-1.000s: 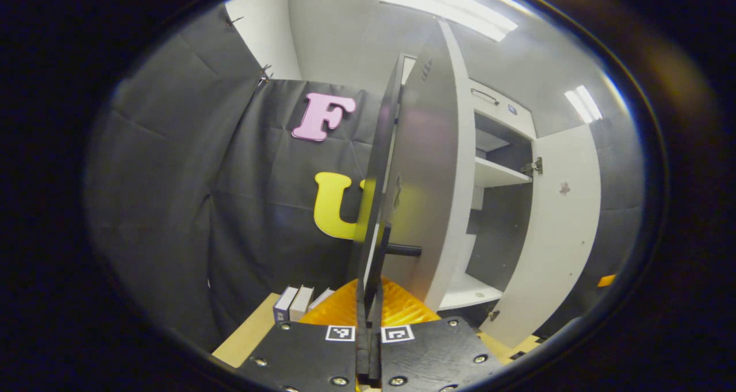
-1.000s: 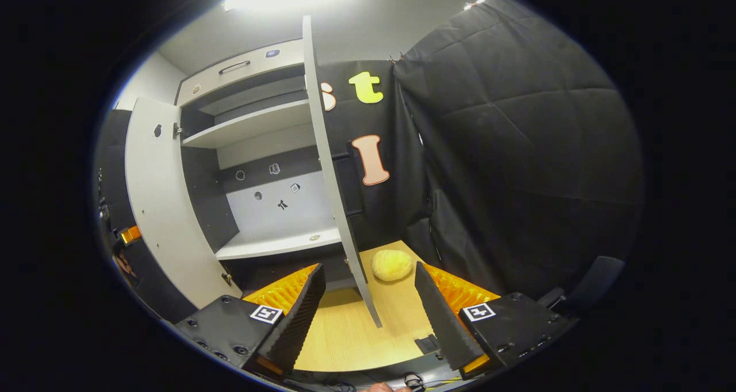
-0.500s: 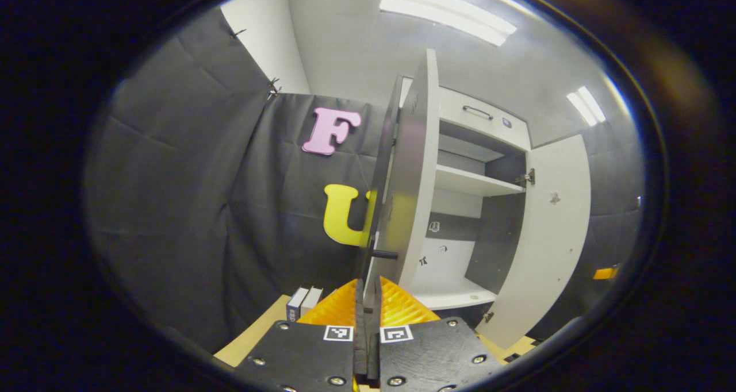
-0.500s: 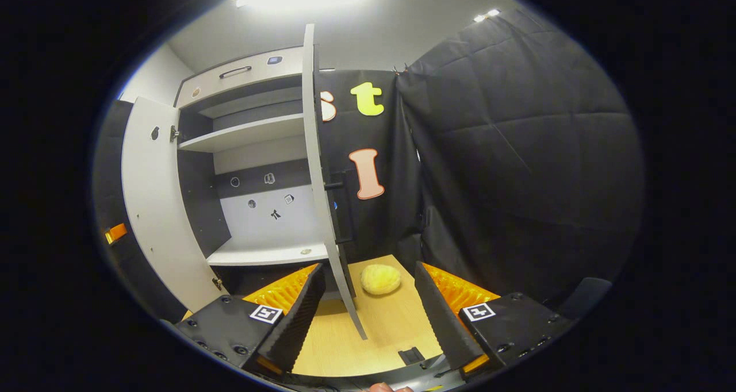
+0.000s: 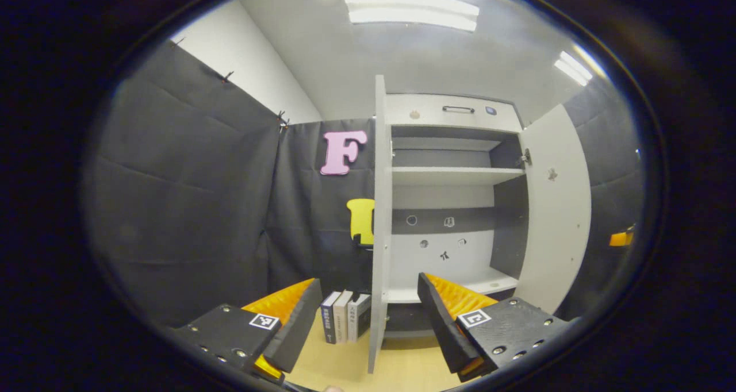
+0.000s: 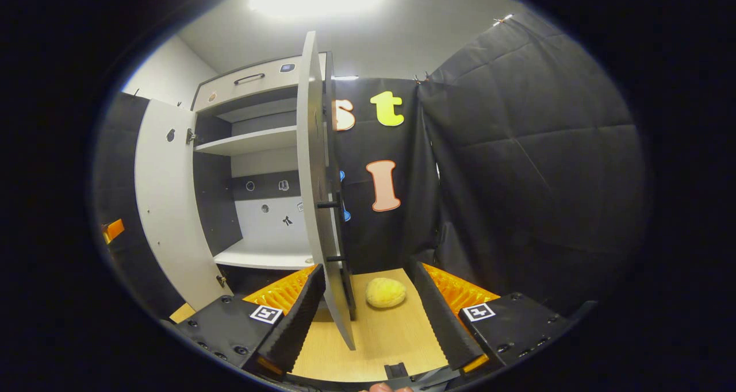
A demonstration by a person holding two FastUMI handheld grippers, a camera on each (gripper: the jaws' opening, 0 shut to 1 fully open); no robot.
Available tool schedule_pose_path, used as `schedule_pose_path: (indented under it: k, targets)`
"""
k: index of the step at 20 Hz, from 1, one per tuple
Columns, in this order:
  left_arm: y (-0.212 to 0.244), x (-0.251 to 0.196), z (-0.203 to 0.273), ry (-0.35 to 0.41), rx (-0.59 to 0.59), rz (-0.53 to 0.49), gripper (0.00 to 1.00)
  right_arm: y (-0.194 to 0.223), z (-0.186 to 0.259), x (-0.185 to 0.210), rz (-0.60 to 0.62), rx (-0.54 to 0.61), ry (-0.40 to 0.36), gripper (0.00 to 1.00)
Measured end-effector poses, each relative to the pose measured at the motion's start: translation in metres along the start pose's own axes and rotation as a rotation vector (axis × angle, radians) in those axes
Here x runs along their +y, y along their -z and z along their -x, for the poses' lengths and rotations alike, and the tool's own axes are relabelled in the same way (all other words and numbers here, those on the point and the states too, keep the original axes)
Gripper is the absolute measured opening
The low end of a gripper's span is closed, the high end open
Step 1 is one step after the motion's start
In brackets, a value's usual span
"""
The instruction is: Open the right door of the double-door shoe cabinet with the right hand, and open the left door with the left hand.
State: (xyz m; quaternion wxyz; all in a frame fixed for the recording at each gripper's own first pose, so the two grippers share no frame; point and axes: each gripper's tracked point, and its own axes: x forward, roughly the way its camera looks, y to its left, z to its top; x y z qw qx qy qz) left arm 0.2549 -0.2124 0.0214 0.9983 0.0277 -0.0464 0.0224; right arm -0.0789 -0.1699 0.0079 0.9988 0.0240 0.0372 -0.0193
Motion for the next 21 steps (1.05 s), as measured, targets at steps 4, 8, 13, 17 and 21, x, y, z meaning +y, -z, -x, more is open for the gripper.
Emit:
schedule_pose_path:
  k: [4, 8, 13, 17, 21]
  targets:
    - [-0.002, -0.003, 0.011, -0.033, -0.002, -0.021, 0.97, 0.004, 0.003, -0.006, 0.122, -0.01, -0.044, 0.98]
    - [-0.002, -0.01, 0.016, -0.04, 0.0, -0.039, 0.97, 0.018, 0.009, 0.004, 0.079, 0.001, -0.113, 0.98]
    - [0.002, -0.015, 0.019, -0.038, 0.022, -0.054, 0.97, 0.032, 0.003, -0.002, -0.019, 0.032, -0.119, 0.98]
    - [0.005, -0.009, 0.017, -0.045, 0.044, -0.039, 0.98, 0.033, -0.01, -0.005, -0.05, 0.032, -0.096, 0.98]
    - [0.01, -0.008, 0.014, -0.056, 0.071, -0.031, 0.97, 0.022, -0.022, 0.012, -0.055, 0.003, -0.083, 0.98]
